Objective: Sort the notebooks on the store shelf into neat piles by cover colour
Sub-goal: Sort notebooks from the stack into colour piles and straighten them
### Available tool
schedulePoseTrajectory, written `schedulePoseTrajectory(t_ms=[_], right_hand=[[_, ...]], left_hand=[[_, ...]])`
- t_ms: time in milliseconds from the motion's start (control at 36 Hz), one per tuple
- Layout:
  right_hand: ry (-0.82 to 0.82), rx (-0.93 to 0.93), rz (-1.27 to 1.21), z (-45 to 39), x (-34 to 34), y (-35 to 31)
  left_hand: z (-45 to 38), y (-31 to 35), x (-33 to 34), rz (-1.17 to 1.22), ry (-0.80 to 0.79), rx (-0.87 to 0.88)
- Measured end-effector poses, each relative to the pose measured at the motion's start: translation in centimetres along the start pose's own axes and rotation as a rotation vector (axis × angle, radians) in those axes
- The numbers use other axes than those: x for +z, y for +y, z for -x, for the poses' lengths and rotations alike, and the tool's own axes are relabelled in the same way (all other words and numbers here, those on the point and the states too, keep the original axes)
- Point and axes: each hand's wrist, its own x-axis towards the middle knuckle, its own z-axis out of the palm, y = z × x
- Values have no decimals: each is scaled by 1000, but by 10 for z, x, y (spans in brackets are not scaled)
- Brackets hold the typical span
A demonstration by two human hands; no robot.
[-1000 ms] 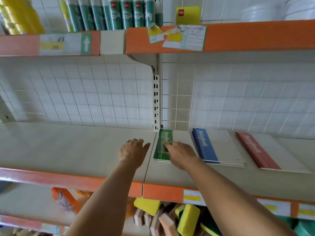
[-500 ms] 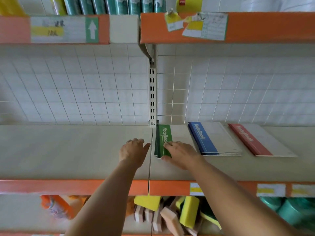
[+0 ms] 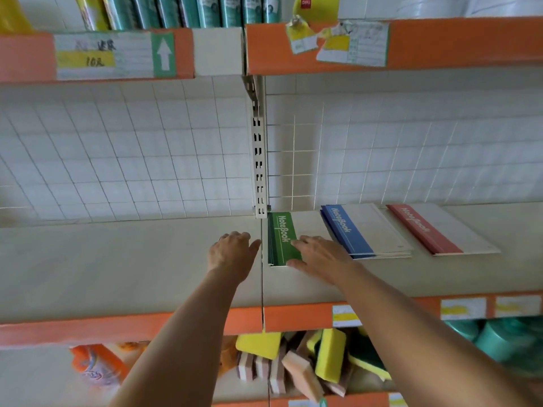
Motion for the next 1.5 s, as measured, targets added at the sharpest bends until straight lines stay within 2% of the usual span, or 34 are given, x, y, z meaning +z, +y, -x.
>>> schedulePoseTrajectory(t_ms=[250, 639, 917, 1139, 1500], right_hand=[[88, 287, -156, 64, 0, 50], [119, 591, -110, 215, -8, 148], [128, 751, -134, 368, -15, 224], [117, 863, -101, 466, -15, 275], [213, 986, -127, 547, -23, 355]], left_hand=[[6, 57, 4, 36, -67, 123], [56, 208, 0, 91, -107, 316], [135, 345, -7, 89, -151, 486], [188, 432, -17, 159, -141, 551], [212, 565, -24, 172, -143, 707]])
